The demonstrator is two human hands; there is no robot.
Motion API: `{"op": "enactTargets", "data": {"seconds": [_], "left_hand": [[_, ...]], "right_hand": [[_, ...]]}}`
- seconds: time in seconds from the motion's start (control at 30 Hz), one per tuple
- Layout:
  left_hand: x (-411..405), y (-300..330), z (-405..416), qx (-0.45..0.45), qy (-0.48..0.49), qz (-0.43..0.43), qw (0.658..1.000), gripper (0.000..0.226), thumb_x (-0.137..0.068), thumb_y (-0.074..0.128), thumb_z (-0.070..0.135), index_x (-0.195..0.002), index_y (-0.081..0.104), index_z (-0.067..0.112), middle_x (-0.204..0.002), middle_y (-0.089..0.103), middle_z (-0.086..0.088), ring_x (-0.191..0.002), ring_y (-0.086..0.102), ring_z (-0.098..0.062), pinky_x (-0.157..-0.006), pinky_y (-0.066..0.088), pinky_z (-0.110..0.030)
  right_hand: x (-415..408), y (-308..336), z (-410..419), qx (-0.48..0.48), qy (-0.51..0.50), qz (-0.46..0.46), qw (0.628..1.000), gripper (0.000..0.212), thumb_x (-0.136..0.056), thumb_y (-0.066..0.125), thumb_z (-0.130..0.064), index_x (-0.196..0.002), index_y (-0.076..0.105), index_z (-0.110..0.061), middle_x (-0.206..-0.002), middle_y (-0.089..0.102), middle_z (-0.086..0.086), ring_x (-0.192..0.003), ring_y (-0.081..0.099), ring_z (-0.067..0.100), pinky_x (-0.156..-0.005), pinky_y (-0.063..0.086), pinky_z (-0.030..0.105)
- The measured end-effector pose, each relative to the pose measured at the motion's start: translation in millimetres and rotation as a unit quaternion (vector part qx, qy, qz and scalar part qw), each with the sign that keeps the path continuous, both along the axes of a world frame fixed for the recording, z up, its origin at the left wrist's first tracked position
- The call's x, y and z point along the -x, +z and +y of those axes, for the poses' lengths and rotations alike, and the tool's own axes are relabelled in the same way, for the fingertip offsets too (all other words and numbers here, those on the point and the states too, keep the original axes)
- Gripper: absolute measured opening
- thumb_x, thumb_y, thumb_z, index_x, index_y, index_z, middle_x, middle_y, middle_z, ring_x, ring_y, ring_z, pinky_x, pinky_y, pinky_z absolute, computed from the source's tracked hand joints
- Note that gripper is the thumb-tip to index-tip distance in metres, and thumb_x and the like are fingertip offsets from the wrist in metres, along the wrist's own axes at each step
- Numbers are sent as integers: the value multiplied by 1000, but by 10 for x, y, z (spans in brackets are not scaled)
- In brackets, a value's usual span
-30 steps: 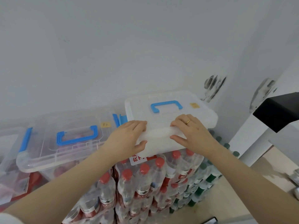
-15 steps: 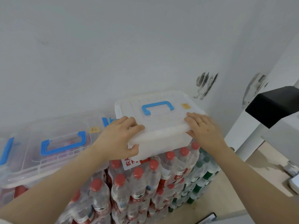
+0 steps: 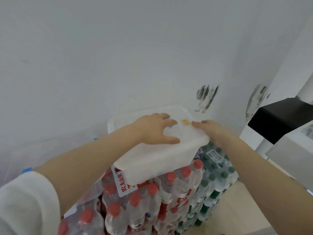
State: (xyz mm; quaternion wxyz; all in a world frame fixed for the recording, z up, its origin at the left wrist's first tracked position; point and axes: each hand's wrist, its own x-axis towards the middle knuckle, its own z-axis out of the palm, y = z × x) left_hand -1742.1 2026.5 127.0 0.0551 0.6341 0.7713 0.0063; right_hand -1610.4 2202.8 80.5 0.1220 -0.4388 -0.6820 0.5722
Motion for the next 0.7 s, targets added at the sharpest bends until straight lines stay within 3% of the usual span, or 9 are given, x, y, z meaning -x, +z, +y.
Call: {"op": "enactTargets", "data": {"seconds": [0.07,0.13,0.23,0.3,0.57,0.7], "left_hand": [[-12,-23,192,70,6,9,997,85,-74,42,75,-144,12,39,-157,4,3,-143,8,-24,-114,18,-44],[7,-79,269,112,22,1,993,90,-70,41,80,-144,6,43,-157,-3,5,-144,0,-24,-115,15,-48],[59,-165,227,119,28,-22,992,87,-71,41,78,-143,4,45,-156,-5,10,-144,-3,-20,-116,12,-46],[61,-195,193,112,26,-32,993,85,-73,42,76,-143,4,45,-156,-7,10,-144,-6,-18,-115,9,-42],[71,-190,227,108,30,-25,993,85,-72,42,76,-143,5,45,-156,-5,9,-144,-4,-18,-116,11,-42],[52,-208,223,97,30,-36,994,85,-73,43,75,-143,6,44,-157,-4,9,-144,-4,-19,-115,8,-40]], "right_hand": [[11,-16,63,76,-11,41,996,59,-72,74,-31,-117,57,3,-113,65,18,-99,64,35,-93,49,51],[21,-26,82,69,-25,55,996,47,-74,75,-24,-108,61,6,-106,67,21,-96,65,36,-90,50,52],[50,-66,81,-132,-3,-4,991,37,-81,68,-28,-105,64,-1,-101,67,13,-84,63,28,-77,52,37],[61,-60,45,-247,23,-27,968,33,-85,62,-30,-109,64,-7,-102,64,9,-86,59,23,-75,49,35],[77,-22,50,-346,58,-81,933,30,-91,53,-30,-109,63,-9,-104,66,11,-93,60,27,-82,51,41],[140,8,7,-448,66,-153,878,27,-94,44,-25,-105,64,-9,-95,67,9,-81,58,24,-68,50,34]]}}
